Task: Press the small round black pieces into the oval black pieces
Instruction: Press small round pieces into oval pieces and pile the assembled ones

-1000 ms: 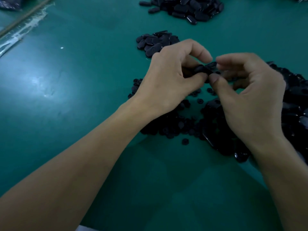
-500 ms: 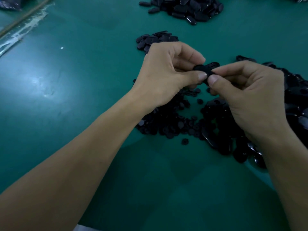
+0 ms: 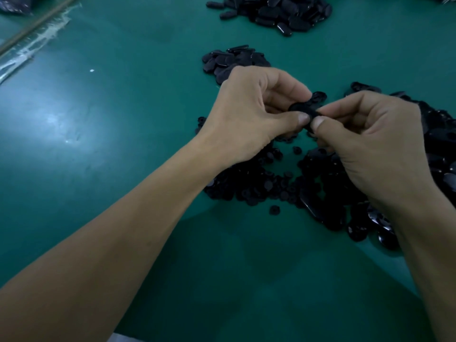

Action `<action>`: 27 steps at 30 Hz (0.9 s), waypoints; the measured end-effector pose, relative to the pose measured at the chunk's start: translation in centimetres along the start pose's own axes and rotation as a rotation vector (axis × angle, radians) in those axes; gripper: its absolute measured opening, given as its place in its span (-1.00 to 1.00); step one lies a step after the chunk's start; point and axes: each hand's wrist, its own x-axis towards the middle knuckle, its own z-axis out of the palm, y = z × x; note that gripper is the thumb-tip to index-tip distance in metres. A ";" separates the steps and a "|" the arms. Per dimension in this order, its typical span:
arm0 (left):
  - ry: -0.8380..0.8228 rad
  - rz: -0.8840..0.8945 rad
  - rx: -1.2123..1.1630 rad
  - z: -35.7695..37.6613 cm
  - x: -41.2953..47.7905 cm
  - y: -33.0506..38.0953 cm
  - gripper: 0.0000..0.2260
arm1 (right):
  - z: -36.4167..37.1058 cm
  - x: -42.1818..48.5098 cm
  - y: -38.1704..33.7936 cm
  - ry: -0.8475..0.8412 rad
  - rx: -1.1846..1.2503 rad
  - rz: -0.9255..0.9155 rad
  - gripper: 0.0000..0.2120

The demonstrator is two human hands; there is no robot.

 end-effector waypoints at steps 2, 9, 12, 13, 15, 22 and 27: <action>0.011 0.013 0.027 0.1 0.0 0.0 -0.79 | 0.0 -0.1 -0.1 0.009 0.010 0.002 -0.93; 0.066 -0.018 0.021 -0.1 0.2 0.0 -0.82 | 0.2 -0.1 -0.4 0.019 -0.020 -0.030 -0.92; 0.114 -0.015 0.004 -0.2 0.3 -0.1 -0.84 | 0.1 -0.1 -0.1 0.049 -0.163 -0.041 -0.92; 0.145 -0.017 -0.004 -0.3 0.4 -0.1 -0.84 | -0.1 0.0 0.0 0.064 -0.254 -0.046 -0.89; 0.230 -0.028 -0.014 -0.9 0.8 -0.2 -0.83 | -0.7 0.0 0.4 0.073 -0.486 -0.048 -0.77; 0.458 -0.055 0.175 -3.0 3.5 -1.3 -0.81 | -1.8 0.1 1.2 -0.015 -0.916 0.304 -0.60; 0.483 -0.111 0.345 -3.5 5.3 -2.8 -0.84 | -1.8 0.0 1.2 0.005 -0.963 0.306 -0.66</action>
